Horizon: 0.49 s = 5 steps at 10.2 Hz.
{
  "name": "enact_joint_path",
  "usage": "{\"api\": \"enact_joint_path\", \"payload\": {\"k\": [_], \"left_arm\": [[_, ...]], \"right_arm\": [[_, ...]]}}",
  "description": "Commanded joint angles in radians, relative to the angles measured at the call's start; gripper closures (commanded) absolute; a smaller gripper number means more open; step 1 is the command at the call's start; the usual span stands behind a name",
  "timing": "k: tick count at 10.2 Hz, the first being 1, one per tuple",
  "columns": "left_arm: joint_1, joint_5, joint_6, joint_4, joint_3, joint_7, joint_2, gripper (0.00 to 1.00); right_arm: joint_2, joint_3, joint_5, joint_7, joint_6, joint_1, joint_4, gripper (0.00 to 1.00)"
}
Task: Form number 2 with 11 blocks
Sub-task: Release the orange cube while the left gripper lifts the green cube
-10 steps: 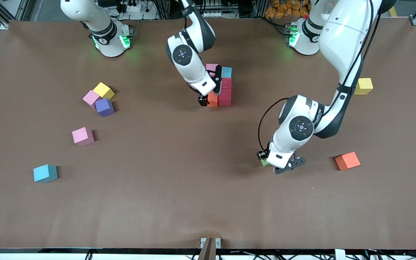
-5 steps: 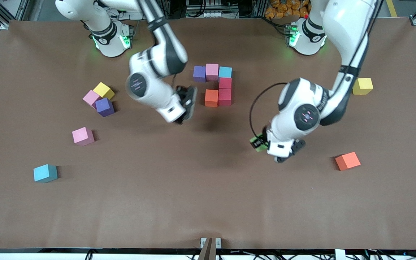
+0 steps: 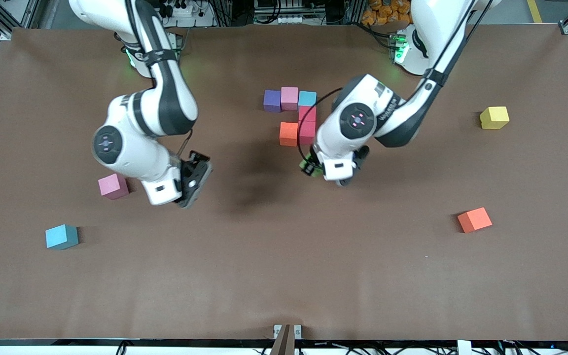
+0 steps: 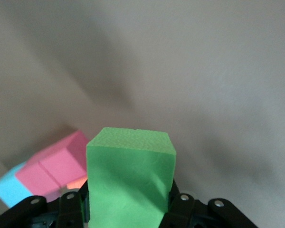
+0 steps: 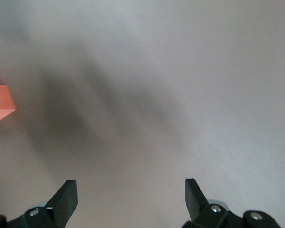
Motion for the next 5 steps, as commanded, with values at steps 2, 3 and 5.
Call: {"api": "enact_joint_path", "payload": {"k": [2,3,5], "left_arm": [[-0.138,-0.005,0.022,-0.001,0.01,-0.253,0.003,0.76],[-0.161,-0.006,0.025,0.044,0.012,-0.315,0.031,0.76],[-0.216,-0.006,0.053,0.103,0.018,-0.453,0.09,0.76]], "right_arm": [[-0.002,0.052,-0.047,0.078,-0.02,-0.231,0.01,0.0],[-0.001,0.052,-0.05,0.151,-0.02,-0.258,0.007,0.0],[-0.007,0.052,-0.092,0.335,-0.024,-0.297,-0.013,0.0]]}}
